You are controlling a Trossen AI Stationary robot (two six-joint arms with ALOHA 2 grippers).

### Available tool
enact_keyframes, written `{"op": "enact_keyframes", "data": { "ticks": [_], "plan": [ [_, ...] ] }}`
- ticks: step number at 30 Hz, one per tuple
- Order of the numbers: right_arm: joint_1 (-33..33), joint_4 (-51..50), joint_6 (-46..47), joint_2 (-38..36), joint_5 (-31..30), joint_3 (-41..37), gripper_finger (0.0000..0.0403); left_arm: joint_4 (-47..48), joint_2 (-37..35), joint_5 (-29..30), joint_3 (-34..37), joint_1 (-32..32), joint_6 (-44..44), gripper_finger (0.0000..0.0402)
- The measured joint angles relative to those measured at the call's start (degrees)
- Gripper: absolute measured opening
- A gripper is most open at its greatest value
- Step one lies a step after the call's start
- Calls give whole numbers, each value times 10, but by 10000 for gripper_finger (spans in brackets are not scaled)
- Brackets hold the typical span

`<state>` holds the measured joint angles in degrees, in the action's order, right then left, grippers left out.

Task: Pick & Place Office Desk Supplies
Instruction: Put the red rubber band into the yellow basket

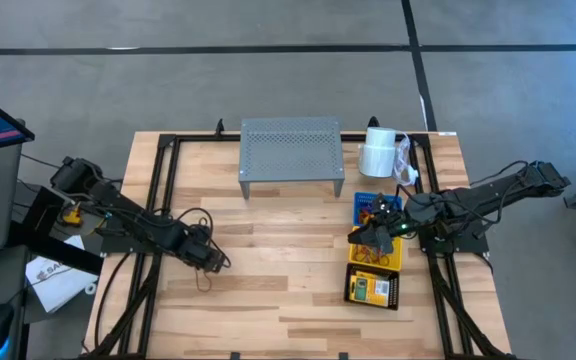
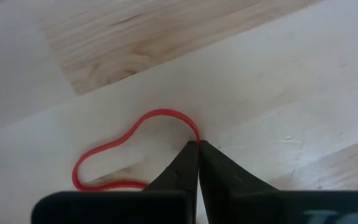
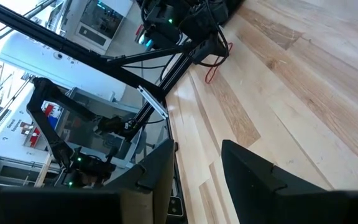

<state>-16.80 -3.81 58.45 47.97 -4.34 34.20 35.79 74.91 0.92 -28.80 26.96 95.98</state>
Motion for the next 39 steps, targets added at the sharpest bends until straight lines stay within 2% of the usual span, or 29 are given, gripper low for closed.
{"op": "enact_keyframes", "data": {
  "ticks": [9, 22, 27, 32, 39],
  "plan": [
    [0, 0, 0, 0, 0, 0, 132, -8, -4, -8, -23, 0, -42, 0],
    [0, 0, 0, 0, 0, 0, 132, -25, -61, 12, -25, 2, -57, 0],
    [0, 0, 6, 0, -1, 0, 132, -47, -96, 55, -26, 2, -62, 0],
    [0, 14, -6, 0, -7, 0, 135, -107, -132, 110, -26, 1, -86, 0],
    [5, 78, -54, 0, -63, 0, 162, -227, -165, 177, -27, 1, -140, 0]
  ]
}}
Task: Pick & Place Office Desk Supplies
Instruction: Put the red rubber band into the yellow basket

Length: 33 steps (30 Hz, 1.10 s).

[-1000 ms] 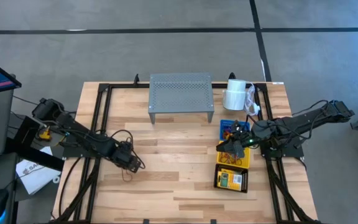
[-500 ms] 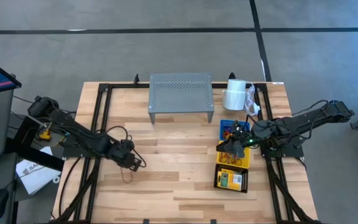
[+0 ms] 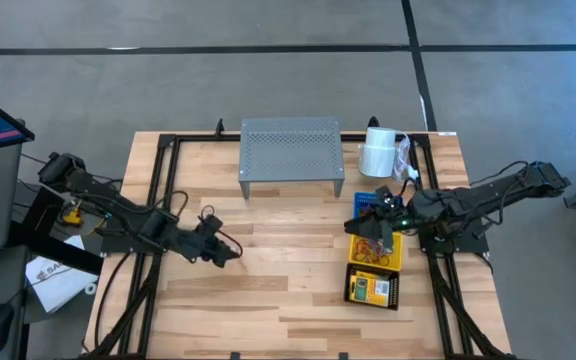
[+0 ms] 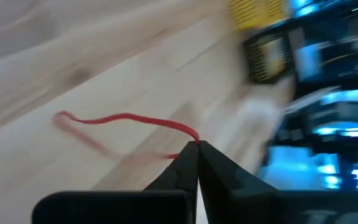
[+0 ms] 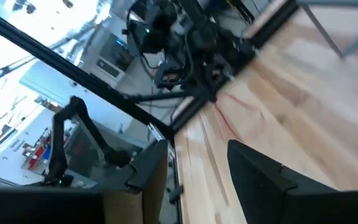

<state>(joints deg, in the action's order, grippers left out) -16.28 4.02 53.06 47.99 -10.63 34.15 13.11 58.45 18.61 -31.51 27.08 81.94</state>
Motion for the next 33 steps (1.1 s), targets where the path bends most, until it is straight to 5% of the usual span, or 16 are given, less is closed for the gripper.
{"op": "enact_keyframes", "data": {
  "ticks": [9, 20, 27, 33],
  "plan": [
    [5, 139, -90, 19, 0, 0, 180, -265, -7, 66, 0, -3, -159, 0],
    [7, 407, -175, 163, 1, 0, 233, -495, -7, 74, -1, -20, -295, 0],
    [16, 415, -187, 245, 3, 64, 240, -412, -1, 73, -80, -22, -348, 0],
    [34, 324, -241, 286, 35, 158, 240, -284, -1, 71, -161, -25, -375, 0]
  ]
}}
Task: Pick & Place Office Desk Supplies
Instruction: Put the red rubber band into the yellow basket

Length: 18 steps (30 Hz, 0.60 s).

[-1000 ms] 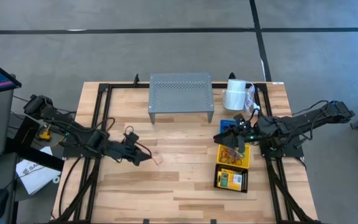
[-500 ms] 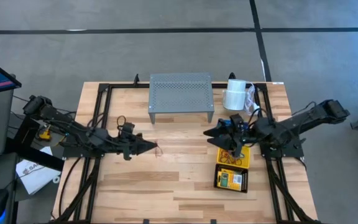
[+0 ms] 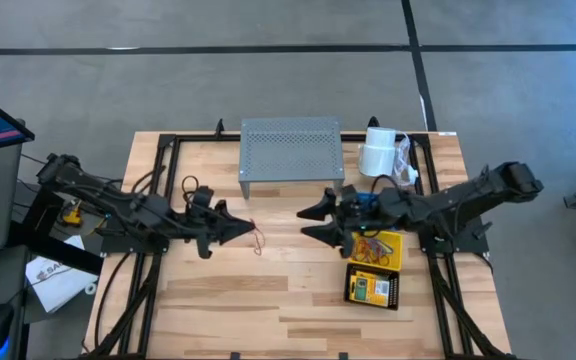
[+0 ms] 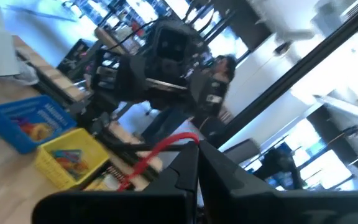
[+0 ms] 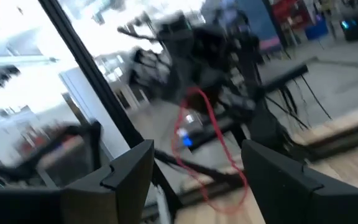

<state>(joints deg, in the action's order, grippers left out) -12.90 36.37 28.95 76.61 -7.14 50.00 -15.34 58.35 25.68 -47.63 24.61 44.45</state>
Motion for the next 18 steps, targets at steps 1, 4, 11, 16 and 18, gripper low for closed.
{"op": "enact_keyframes", "data": {
  "ticks": [1, 4, 11, 16, 18],
  "plan": [
    [3, -34, -5, 4, 5, 18, 240, 15, 1, 0, -9, 0, -7, 0],
    [12, -139, -11, 18, 12, 75, 240, 30, 12, 3, -36, -3, -23, 0],
    [19, -264, -15, 53, 17, 176, 240, 40, 49, -3, -70, -10, -53, 0],
    [15, -281, -24, 63, 28, 214, 240, 42, 60, -5, -74, -13, -53, 0],
    [13, -281, -24, 62, 28, 218, 240, 41, 60, -5, -74, -13, -52, 0]
  ]
}}
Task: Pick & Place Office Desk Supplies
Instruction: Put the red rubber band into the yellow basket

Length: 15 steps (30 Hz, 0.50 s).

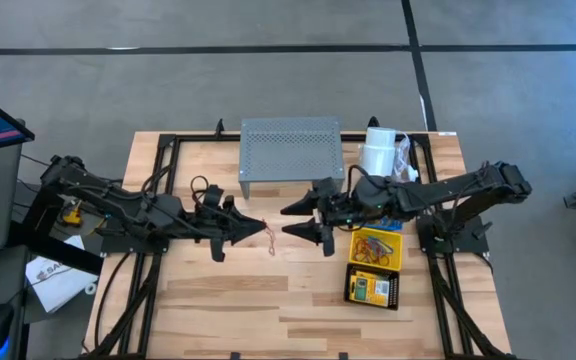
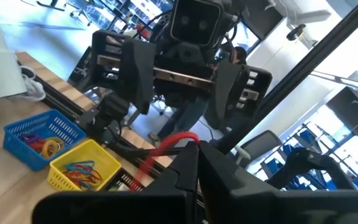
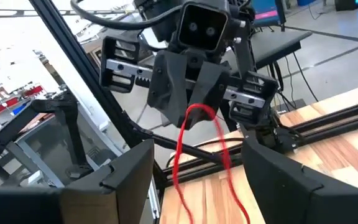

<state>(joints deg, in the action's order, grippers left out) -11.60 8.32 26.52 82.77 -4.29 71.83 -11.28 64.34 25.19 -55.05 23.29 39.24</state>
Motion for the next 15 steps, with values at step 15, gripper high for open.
{"op": "enact_keyframes", "data": {
  "ticks": [15],
  "plan": [
    [-1, 7, 35, 21, 2, -2, 240, -2, 0, 0, 0, -6, 2, 0]
  ]
}}
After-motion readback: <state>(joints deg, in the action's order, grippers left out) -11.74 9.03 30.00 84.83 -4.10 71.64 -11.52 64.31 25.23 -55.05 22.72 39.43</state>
